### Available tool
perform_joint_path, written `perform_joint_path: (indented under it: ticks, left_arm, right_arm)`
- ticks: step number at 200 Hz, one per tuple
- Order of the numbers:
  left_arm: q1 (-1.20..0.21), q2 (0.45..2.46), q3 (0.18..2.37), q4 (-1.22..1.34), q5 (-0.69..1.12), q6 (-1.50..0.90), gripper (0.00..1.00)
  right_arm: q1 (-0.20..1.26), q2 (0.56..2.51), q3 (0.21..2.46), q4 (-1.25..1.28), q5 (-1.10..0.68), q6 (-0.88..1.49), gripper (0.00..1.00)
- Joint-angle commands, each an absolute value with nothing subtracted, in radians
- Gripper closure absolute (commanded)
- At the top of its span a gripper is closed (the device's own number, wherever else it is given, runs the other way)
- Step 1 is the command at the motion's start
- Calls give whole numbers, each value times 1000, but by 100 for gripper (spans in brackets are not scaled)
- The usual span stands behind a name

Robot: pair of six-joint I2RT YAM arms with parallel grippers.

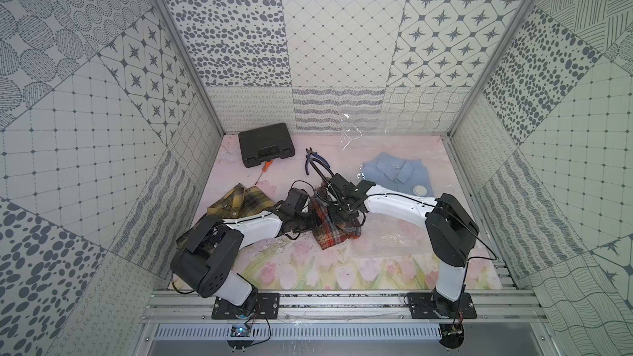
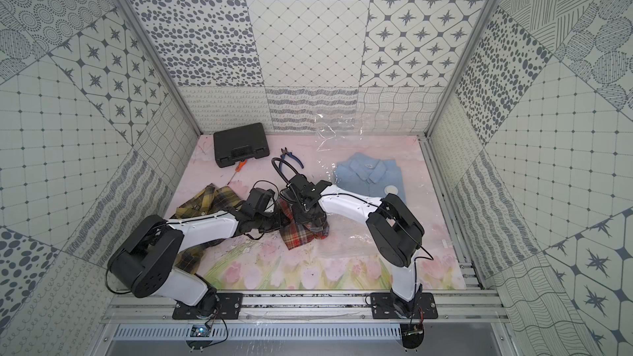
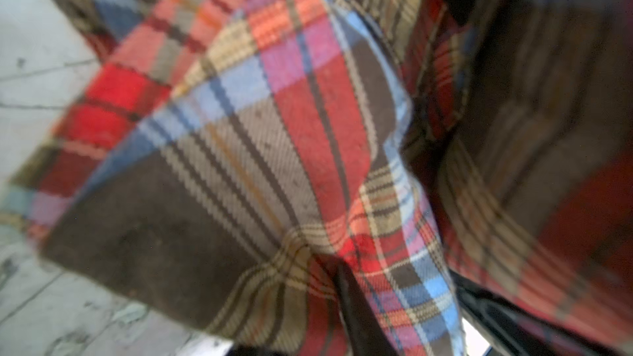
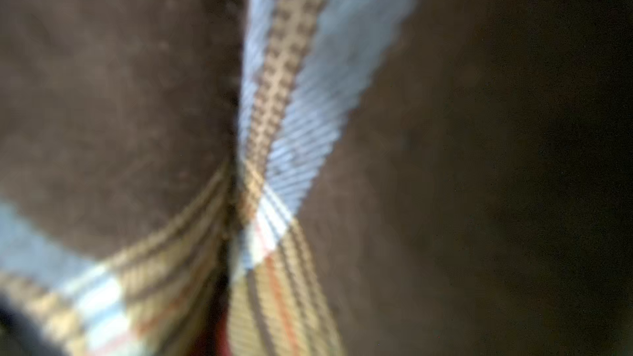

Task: Place the folded shirt into the vacuum bag
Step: Adjust the shirt in the vacuum bag, then pick up the shirt in the vacuum bag.

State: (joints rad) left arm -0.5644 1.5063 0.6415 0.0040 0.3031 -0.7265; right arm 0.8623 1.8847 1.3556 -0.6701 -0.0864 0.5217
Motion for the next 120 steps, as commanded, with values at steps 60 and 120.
perform_joint_path:
  ticks: [60, 120]
  left_arm:
    - [-390, 1287, 740, -395, 240, -662, 39]
    - [-264, 1136, 796, -559, 151, -604, 39]
  right_arm:
    - [897, 1876, 1250, -524, -151, 450, 4]
    - [1015, 2072, 1395, -788, 111, 421, 3]
